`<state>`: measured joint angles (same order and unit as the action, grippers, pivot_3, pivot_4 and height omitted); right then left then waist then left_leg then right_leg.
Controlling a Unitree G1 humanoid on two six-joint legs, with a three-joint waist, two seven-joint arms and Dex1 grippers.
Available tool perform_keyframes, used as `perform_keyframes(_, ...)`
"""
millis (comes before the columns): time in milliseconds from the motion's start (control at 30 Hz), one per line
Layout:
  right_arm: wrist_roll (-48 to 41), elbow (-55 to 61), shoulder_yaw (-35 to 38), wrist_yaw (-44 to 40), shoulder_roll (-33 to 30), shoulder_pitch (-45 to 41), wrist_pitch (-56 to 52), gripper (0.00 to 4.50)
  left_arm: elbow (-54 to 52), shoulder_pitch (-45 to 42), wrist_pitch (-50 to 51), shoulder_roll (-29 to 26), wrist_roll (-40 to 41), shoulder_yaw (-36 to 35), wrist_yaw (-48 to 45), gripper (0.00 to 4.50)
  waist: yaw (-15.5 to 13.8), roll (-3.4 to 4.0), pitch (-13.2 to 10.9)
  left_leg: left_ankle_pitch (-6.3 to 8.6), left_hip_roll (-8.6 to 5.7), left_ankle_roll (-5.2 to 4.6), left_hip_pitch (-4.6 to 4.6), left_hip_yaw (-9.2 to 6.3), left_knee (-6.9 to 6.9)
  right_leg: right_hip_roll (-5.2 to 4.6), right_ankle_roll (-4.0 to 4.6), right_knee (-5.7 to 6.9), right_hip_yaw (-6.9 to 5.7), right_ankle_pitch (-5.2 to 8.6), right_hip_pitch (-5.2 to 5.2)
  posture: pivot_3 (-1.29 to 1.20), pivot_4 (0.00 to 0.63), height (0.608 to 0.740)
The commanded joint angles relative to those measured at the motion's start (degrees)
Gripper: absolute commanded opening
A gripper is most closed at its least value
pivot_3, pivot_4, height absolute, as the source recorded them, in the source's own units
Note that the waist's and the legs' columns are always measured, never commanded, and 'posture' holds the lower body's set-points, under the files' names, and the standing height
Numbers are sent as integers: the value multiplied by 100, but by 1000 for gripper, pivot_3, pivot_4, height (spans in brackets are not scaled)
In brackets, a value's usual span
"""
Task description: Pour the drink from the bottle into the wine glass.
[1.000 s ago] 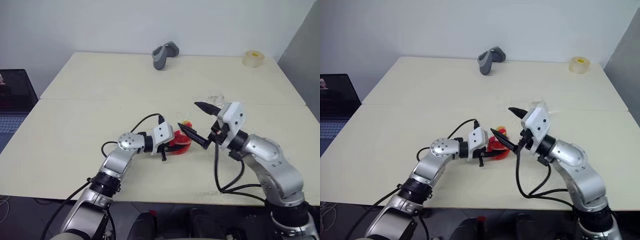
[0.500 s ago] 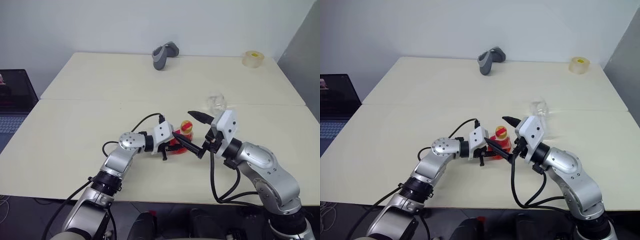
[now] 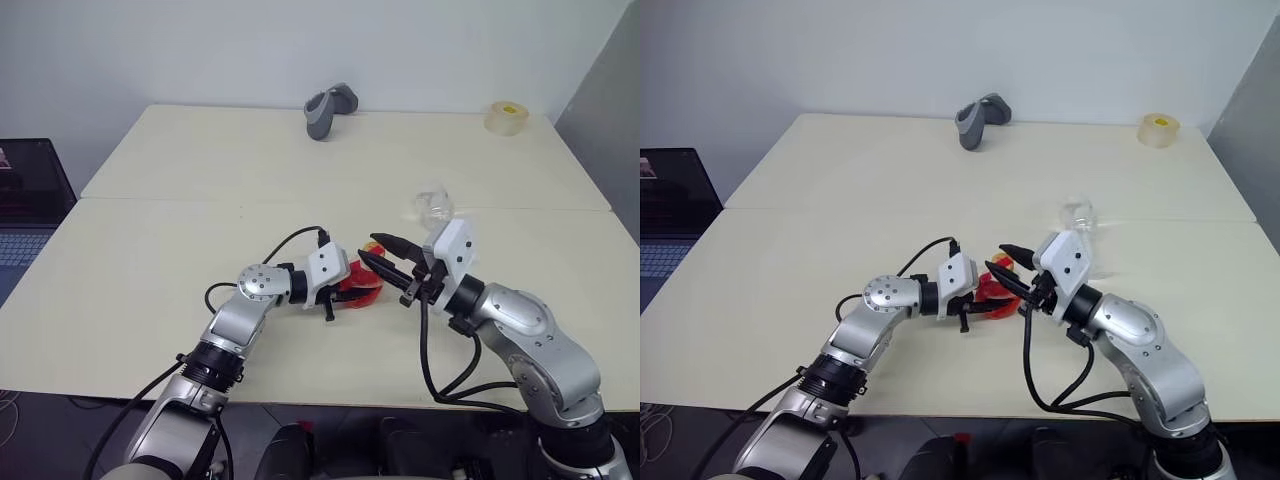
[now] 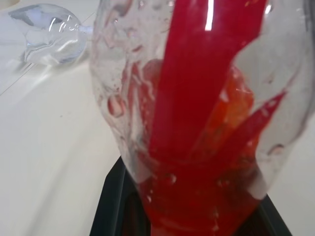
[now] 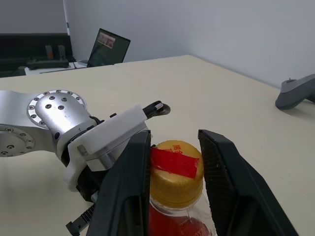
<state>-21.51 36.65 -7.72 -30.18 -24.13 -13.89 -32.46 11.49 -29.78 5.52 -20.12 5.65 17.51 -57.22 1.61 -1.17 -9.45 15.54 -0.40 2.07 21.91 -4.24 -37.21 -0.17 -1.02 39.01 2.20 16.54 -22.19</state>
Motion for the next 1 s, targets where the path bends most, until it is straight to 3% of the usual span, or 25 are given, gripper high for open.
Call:
perform_keyframes(33, -44, -145, -20, -561, -336, -163, 230, 1162, -77, -43, -33, -14, 23, -63, -9, 980, 2, 0, 0, 0, 0, 0, 0, 0, 0, 0, 0, 0, 0, 0, 0, 0, 150, 740)
perform_keyframes(100, -77, -502, -35, -1030, -585, -363, 428, 1162, -73, -61, -41, -16, 22, -49, -40, 979, 2, 0, 0, 0, -1, 0, -3, 0, 0, 0, 0, -1, -1, 0, 3, 0, 150, 740)
perform_keyframes(267, 0, -2676, -346, -3127, -1276, -1862, 1207, 1162, -193, -50, -114, -62, -28, 50, -182, 935, 21, 0, 0, 0, -2, -3, -18, 2, 0, 5, 0, -3, -3, 0, 17, 0, 150, 740)
perform_keyframes(367, -55, -3566, -405, -3652, -1220, -2597, 1311, 1162, -303, 22, -88, -77, -27, 69, -195, 924, 20, 0, 0, 0, 4, -4, -20, -1, 6, 9, 2, -3, -5, 0, 15, 0, 150, 740)
perform_keyframes(467, -154, -3704, -442, -4012, -1269, -2794, 1173, 1162, -343, 81, -74, -79, -30, 64, -164, 900, 10, 0, 0, 0, 6, -3, -11, -3, 4, 6, 3, -3, -6, -1, 10, 0, 150, 740)
perform_keyframes(533, -309, -3459, -260, -3837, -1195, -2707, 1018, 1162, -375, 120, -39, -61, -19, 45, -114, 899, 6, 0, 0, 0, 6, -3, -7, -3, 1, 1, 2, -6, -5, -1, 9, 0, 150, 740)
perform_keyframes(800, -997, -1242, 892, -1947, -870, -1436, 111, 3878, -467, 236, 97, 30, 36, -84, 151, 891, -19, 0, 0, -1, 3, -2, 7, -3, -2, -6, 2, -2, -1, -1, -2, 0, 150, 740)
perform_keyframes(900, -1086, -362, 1105, -1138, -610, -884, -165, 3922, -510, 293, 150, -6, 81, -149, 198, 849, -15, 0, 0, -1, 3, -2, 6, -3, -2, -5, 2, -1, -1, -1, -2, 0, 150, 740)
perform_keyframes(1000, -417, 396, 575, -343, -272, -280, 4, 3922, -524, 349, 189, -44, 104, -193, 213, 846, 6, 2, 1, -1, 3, -2, 1, -2, 0, -3, 1, 2, 1, 0, 0, 0, 150, 740)
